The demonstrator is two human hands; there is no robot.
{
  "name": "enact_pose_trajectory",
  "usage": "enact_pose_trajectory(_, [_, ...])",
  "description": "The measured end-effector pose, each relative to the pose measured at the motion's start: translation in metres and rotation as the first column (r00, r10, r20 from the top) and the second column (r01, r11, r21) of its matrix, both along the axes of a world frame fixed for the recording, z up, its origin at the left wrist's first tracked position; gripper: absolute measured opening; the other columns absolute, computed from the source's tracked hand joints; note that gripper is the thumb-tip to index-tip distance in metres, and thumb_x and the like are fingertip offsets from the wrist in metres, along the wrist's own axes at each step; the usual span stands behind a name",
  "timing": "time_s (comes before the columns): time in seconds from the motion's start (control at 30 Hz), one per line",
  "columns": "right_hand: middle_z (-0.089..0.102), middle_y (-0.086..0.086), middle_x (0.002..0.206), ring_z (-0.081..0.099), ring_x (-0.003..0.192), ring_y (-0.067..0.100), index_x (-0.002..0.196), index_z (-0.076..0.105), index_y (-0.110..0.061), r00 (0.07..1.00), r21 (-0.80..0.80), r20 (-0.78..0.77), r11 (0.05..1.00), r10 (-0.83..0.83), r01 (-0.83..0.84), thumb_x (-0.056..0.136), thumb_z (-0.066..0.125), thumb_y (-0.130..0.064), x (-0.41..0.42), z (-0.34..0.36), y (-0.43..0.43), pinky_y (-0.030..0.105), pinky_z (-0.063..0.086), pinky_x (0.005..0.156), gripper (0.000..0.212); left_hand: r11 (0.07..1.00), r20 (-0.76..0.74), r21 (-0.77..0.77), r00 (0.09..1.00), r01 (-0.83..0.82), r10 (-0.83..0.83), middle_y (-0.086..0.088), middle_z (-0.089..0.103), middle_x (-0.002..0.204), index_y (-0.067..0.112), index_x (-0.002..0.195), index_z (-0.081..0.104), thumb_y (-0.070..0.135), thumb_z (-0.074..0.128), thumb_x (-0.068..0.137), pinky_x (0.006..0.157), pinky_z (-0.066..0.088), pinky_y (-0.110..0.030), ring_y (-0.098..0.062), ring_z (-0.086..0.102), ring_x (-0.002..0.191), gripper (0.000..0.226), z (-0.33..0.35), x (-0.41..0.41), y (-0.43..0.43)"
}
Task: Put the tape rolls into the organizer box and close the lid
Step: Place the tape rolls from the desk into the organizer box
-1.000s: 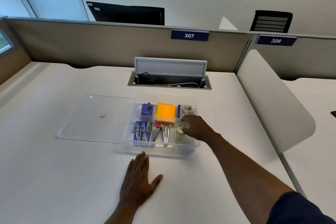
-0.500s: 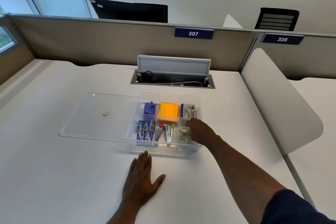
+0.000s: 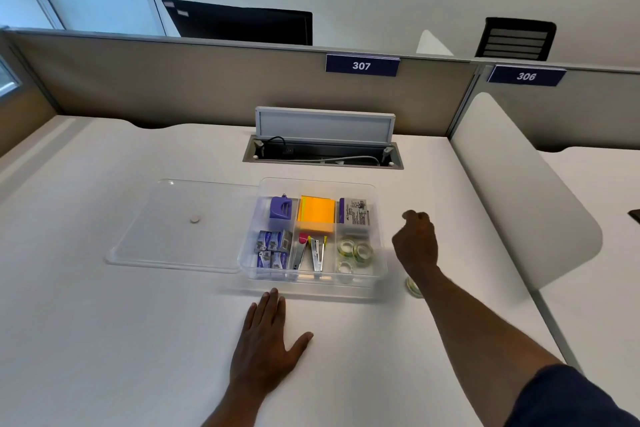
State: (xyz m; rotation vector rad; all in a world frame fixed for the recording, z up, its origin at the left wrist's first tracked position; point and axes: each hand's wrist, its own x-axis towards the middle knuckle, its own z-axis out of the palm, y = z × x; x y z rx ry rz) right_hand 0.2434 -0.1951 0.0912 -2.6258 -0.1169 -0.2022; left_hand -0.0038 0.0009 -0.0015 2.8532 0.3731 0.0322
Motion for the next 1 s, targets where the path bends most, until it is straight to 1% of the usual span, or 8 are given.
enact_pose_trajectory(0.2, [0.051,0.018,0.122,0.051,0.117,0.039,0.118,0.052,-0.007,0.885,-0.283,-0.449,0.959,-0.120,-0.014,0.086,0.052,-0.027,-0.006,-0.025,-0.046,0.040,0.047,0.096,0.038,1.000,0.024,0.007,1.000,0.000,0.000,-0.010,0.025,0.155,0.005,0.143,0.035,0.075,0.027,0.084,0.117,0.005,-0.031,-0.023,0.022,0.143,0.092,0.000,0.002,0.002])
enact_pose_trajectory(0.33, [0.051,0.016,0.124,0.051,0.117,0.038,0.122,0.053,-0.011,0.881,-0.328,-0.452,0.945,-0.140,-0.018,0.083,0.052,-0.061,-0.012,-0.031,-0.051,0.043,0.046,0.094,0.063,1.000,0.021,0.011,1.000,-0.002,0.002,-0.010,0.025,0.156,0.006,0.143,0.035,0.076,0.024,0.083,0.118,0.010,-0.034,-0.023,0.021,0.144,0.093,-0.001,0.001,0.000])
enact_pose_trajectory(0.47, [0.052,0.014,0.122,0.054,0.114,0.037,0.121,0.054,-0.013,0.891,-0.350,-0.441,0.935,-0.110,-0.058,0.075,0.054,-0.072,-0.017,-0.030,-0.047,0.043,0.048,0.091,0.075,1.000,0.025,0.013,1.000,0.005,-0.005,-0.010,0.026,0.155,0.006,0.143,0.035,0.076,0.023,0.083,0.118,0.011,-0.035,-0.023,0.022,0.143,0.093,-0.001,0.002,-0.001])
enact_pose_trajectory(0.6, [0.049,0.016,0.123,0.052,0.116,0.039,0.122,0.050,-0.010,0.872,-0.354,-0.487,0.925,-0.058,-0.136,0.078,0.065,-0.052,-0.025,-0.028,-0.046,0.041,0.047,0.094,0.062,1.000,0.021,0.011,1.000,0.010,-0.010,-0.010,0.026,0.155,0.006,0.143,0.035,0.077,0.022,0.083,0.117,0.015,-0.038,-0.023,0.022,0.143,0.094,-0.003,0.001,-0.001])
enact_pose_trajectory(0.7, [0.050,0.017,0.120,0.054,0.113,0.038,0.117,0.053,-0.008,0.891,-0.340,-0.452,0.931,-0.040,-0.131,0.084,0.058,-0.025,-0.028,-0.027,-0.046,0.038,0.047,0.092,0.038,1.000,0.023,0.012,1.000,0.011,-0.011,-0.010,0.027,0.155,0.005,0.143,0.035,0.076,0.023,0.083,0.118,0.012,-0.035,-0.023,0.023,0.143,0.093,-0.003,0.001,-0.002])
enact_pose_trajectory(0.8, [0.053,0.017,0.117,0.056,0.110,0.038,0.111,0.056,-0.007,0.924,-0.316,-0.376,0.947,-0.067,-0.060,0.084,0.051,-0.011,-0.028,-0.022,-0.044,0.036,0.049,0.092,0.028,1.000,0.024,0.005,1.000,0.010,-0.010,-0.010,0.027,0.155,0.005,0.143,0.035,0.077,0.024,0.083,0.118,0.011,-0.035,-0.024,0.023,0.143,0.093,-0.002,0.003,-0.003])
enact_pose_trajectory(0.9, [0.056,0.019,0.111,0.057,0.105,0.039,0.107,0.056,-0.005,0.956,-0.243,-0.284,0.970,-0.072,0.000,0.082,0.047,-0.002,-0.025,-0.014,-0.036,0.036,0.050,0.089,0.028,1.000,0.016,-0.002,1.000,0.011,-0.011,-0.011,0.028,0.154,0.005,0.143,0.036,0.076,0.025,0.084,0.118,0.011,-0.034,-0.024,0.023,0.143,0.093,-0.002,0.002,-0.002])
enact_pose_trajectory(1.0, [0.061,0.020,0.108,0.056,0.105,0.037,0.112,0.056,-0.005,0.976,-0.120,-0.215,0.991,0.030,-0.057,0.083,0.052,-0.007,-0.018,-0.003,-0.022,0.036,0.048,0.090,0.030,1.000,-0.003,-0.009,1.000,0.013,-0.013,-0.012,0.031,0.153,0.004,0.141,0.038,0.075,0.028,0.084,0.115,0.004,-0.031,-0.025,0.027,0.142,0.091,-0.001,-0.001,-0.001])
